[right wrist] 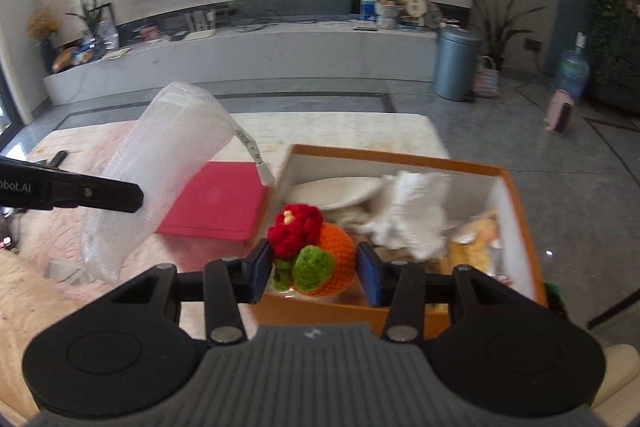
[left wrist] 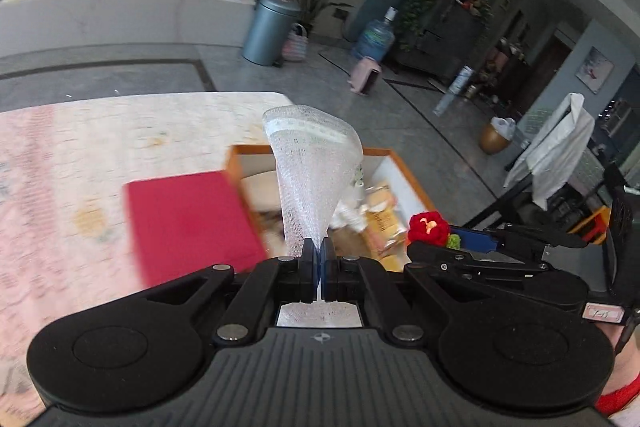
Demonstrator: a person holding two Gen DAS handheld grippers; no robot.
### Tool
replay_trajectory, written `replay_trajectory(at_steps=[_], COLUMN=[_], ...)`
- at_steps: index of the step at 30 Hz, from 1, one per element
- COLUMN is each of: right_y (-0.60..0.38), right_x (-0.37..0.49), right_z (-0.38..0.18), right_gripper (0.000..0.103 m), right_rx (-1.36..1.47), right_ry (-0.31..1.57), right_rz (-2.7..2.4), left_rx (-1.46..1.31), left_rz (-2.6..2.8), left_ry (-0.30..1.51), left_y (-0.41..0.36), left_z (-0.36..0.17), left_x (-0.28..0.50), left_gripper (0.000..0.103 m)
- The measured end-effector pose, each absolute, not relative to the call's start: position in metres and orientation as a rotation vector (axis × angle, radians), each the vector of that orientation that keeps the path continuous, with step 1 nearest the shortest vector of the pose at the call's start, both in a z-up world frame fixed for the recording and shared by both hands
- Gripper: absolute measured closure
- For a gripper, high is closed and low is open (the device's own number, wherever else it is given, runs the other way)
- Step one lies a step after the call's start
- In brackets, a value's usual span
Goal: Organize soft objects
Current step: 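Carry the plastic bag and crocheted fruit into the orange box and open both tools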
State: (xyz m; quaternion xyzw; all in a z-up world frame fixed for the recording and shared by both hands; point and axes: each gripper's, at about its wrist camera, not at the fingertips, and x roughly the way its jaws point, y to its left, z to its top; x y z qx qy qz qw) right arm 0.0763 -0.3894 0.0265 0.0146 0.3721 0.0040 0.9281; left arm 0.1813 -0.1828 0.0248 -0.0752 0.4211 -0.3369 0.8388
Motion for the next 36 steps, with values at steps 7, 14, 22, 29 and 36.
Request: replay_trajectory(at_steps=[7,14,22,29,36], right_y=[-0.467,-0.494,-0.516,-0.518,-0.519], right_x=[0.118,0.157,0.183,0.184,0.177], right_z=[0.003,-0.035,-0.075,-0.096,-0.076], right_gripper=[0.058,0.058,0.057,0.054,0.036], right_rx=[0.154,0.043,-0.026,-0.048,-0.064], right_ry=[0.866,1.038,1.223,1.287,1.251], right_rz=[-0.059,-0.058,-0.039,-0.034,-0.057], left_rx=[-0.178,-0.21,-0.157,-0.118,-0.122], left_rz=[-0.809,-0.91,-0.917,-0.885,-0.861], left_ry=[0.994,1.142,1.257,1.292,1.209], left_y=[-0.257,-0.316,-0.36,-0.364,-0.356], left_z=[0.003,-0.045,-0.092,-0.114,-0.091], left_x=[0.223,0.256,0.265,0.26,0.258], left_gripper=[0.102,0.102,0.102,0.091,0.062])
